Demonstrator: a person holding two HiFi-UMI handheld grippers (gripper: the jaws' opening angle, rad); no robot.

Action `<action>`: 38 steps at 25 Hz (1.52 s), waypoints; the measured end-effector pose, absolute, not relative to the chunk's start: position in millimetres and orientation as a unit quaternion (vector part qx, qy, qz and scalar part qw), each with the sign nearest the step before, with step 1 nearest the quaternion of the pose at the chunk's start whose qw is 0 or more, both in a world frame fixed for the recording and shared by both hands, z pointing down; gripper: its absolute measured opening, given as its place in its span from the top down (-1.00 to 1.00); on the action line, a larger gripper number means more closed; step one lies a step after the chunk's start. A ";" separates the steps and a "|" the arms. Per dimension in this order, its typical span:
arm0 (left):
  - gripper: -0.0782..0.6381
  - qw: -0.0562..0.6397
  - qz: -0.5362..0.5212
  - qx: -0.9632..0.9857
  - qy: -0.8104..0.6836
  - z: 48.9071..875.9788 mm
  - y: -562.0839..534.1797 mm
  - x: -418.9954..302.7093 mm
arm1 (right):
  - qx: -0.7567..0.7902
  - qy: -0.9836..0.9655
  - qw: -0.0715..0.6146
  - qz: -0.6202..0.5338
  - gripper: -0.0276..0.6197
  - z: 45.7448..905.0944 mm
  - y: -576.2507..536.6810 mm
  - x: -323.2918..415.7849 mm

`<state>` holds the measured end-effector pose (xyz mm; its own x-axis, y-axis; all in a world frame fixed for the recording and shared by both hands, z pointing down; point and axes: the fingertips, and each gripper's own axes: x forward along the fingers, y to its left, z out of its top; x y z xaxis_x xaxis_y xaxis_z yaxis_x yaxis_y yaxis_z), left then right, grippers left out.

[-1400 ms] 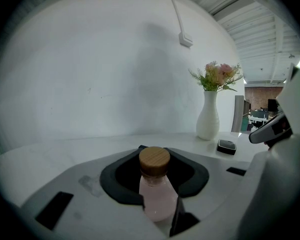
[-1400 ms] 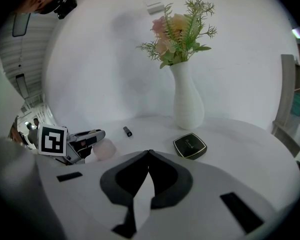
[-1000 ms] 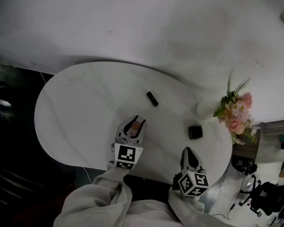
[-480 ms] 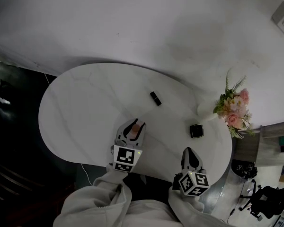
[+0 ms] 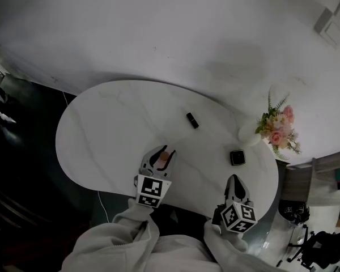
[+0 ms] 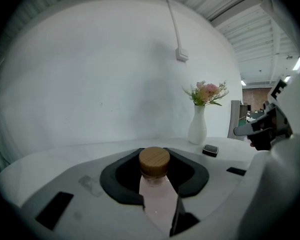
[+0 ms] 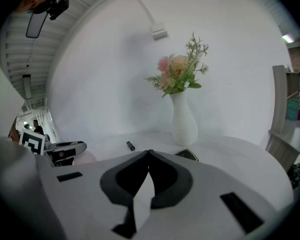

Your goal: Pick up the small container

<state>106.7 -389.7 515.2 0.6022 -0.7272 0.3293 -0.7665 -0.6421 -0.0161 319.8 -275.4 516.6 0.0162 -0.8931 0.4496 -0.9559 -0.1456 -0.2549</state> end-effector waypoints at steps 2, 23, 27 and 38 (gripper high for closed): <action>0.46 0.062 0.152 0.893 -0.419 508.9 -386.3 104.6 | 0.714 -0.650 0.052 0.254 0.76 509.6 -275.1 322.7; 0.46 0.057 0.143 0.874 -0.461 492.4 -357.9 43.7 | 0.701 -0.676 0.031 0.227 0.76 493.6 -286.0 296.8; 0.46 0.059 0.142 0.866 -0.476 492.7 -356.0 25.7 | 0.691 -0.686 0.033 0.226 0.76 493.2 -291.3 282.8; 0.46 0.069 0.138 0.839 -0.522 493.7 -348.0 -25.7 | 0.660 -0.717 0.042 0.222 0.76 492.9 -307.0 241.4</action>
<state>-25.7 -348.0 493.7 0.4164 -0.8570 0.3035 -0.8950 -0.4451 -0.0287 241.4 -307.0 492.9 -0.1252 -0.9275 0.3523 -0.9644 0.0304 -0.2628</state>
